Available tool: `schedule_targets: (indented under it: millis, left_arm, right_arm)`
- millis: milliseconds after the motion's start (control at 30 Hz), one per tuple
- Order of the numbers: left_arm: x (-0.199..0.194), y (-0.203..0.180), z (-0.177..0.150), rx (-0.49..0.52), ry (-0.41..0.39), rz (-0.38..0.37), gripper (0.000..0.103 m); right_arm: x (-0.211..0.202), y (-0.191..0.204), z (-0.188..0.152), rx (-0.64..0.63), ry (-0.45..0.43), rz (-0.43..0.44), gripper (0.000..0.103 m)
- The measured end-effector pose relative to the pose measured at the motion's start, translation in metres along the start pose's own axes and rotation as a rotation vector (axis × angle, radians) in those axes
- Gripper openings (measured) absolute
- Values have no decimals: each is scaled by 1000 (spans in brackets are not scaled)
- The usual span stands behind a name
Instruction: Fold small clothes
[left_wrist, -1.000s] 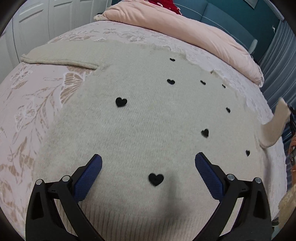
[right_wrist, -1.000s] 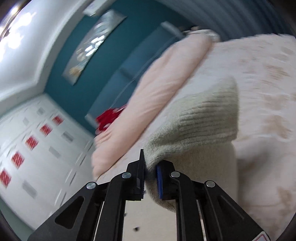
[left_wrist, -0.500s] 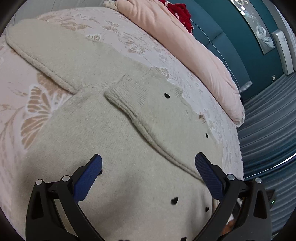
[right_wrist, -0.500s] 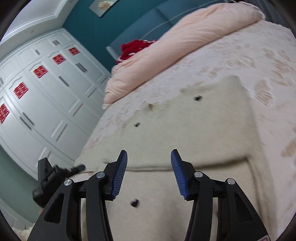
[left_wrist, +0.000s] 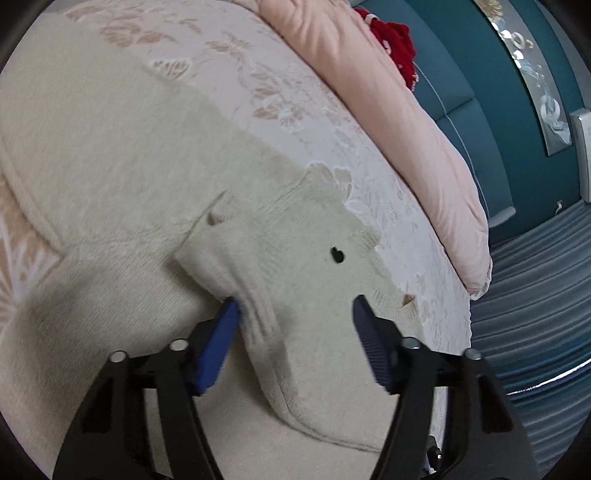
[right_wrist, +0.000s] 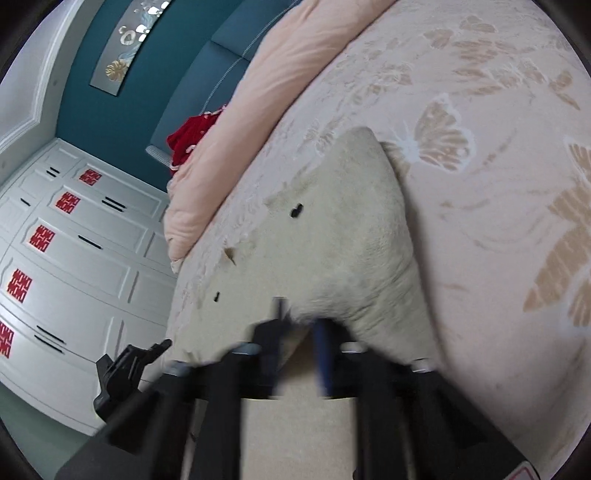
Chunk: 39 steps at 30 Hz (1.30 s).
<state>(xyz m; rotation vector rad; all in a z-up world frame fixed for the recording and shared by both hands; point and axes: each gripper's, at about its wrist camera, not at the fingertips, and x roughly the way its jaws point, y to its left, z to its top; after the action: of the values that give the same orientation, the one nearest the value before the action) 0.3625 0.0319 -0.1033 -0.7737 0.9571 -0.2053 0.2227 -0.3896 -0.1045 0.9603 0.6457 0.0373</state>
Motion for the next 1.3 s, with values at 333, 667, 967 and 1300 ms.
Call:
schedule_targets:
  millis: [333, 667, 967, 1300]
  left_arm:
    - [14, 33, -24, 33, -14, 14, 29]
    - [8, 15, -43, -90, 46, -62, 98]
    - [-30, -36, -7, 115, -183, -199, 17]
    - [-10, 29, -53, -72, 41, -92, 82]
  right_arm:
    - [-27, -58, 3, -35, -28, -186, 10]
    - [-23, -54, 2, -11, -39, -186, 16]
    - [-31, -38, 4, -74, -85, -131, 14]
    - [-20, -54, -5, -71, -36, -190, 10]
